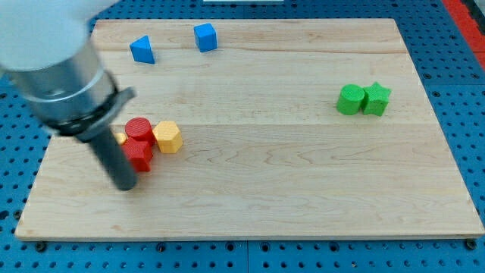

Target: Move the group of block towards the center

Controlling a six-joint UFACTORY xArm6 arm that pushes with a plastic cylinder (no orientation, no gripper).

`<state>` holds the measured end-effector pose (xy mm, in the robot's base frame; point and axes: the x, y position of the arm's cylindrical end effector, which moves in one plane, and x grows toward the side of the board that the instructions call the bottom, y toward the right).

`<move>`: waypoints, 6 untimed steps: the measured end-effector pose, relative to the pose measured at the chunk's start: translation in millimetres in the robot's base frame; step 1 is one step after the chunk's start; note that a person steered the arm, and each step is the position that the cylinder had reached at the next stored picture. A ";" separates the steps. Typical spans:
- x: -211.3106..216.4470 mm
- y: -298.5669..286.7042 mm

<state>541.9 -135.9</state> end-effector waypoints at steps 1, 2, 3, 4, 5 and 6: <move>-19.2 26.2; -13.1 11.7; 15.5 -9.1; -15.5 -66.8; -34.8 -33.2; -51.0 -17.4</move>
<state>490.9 -153.3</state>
